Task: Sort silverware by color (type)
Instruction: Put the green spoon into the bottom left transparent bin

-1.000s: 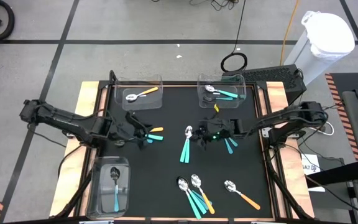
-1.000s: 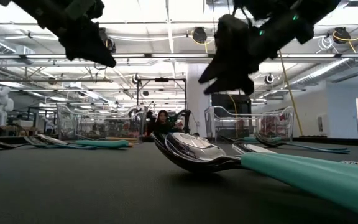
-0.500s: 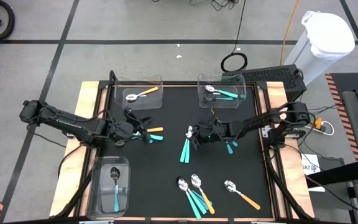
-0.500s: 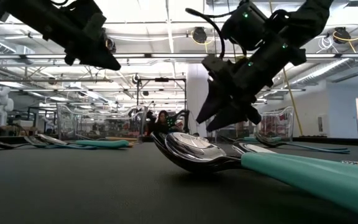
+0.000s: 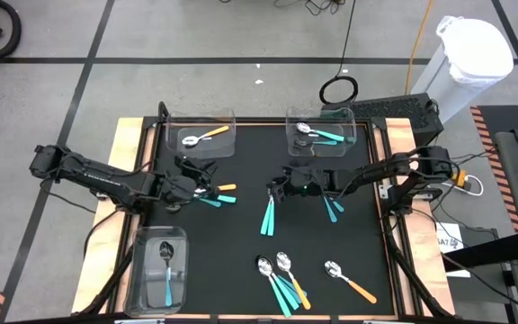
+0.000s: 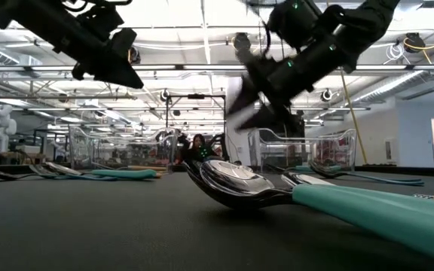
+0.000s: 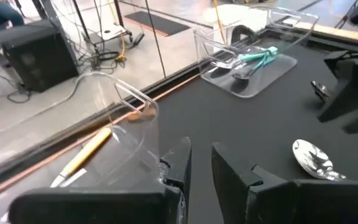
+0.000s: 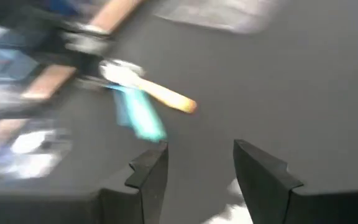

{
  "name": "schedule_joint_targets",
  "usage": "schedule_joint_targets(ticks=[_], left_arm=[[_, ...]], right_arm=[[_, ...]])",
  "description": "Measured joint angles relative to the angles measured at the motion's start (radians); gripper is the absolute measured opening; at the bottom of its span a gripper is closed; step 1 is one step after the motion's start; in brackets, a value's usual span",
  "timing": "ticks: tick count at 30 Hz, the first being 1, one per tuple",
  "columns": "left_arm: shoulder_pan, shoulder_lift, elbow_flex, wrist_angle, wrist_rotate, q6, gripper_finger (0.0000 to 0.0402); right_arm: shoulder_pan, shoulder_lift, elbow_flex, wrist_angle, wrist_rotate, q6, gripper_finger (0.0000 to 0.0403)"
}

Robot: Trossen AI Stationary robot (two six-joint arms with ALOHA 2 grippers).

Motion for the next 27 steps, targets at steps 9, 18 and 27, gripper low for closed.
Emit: schedule_joint_targets(ticks=[9,18,27], left_arm=[[0.013,0.082,0.000,0.025,-0.025,-0.019,0.0063],[-0.034,-0.055,0.001,-0.331,0.107,-0.326,0.0063],[-0.074,-0.089,0.001,-0.368,0.086,-0.344,0.0063]], right_arm=[[-0.041,0.169,0.237,0.077,-0.076,-0.457,0.0169],[-0.046,0.458,0.618,-0.170,-0.118,-0.669,0.0169],[-0.031,0.630,0.759,-0.203,-0.188,-0.702,0.0169]])
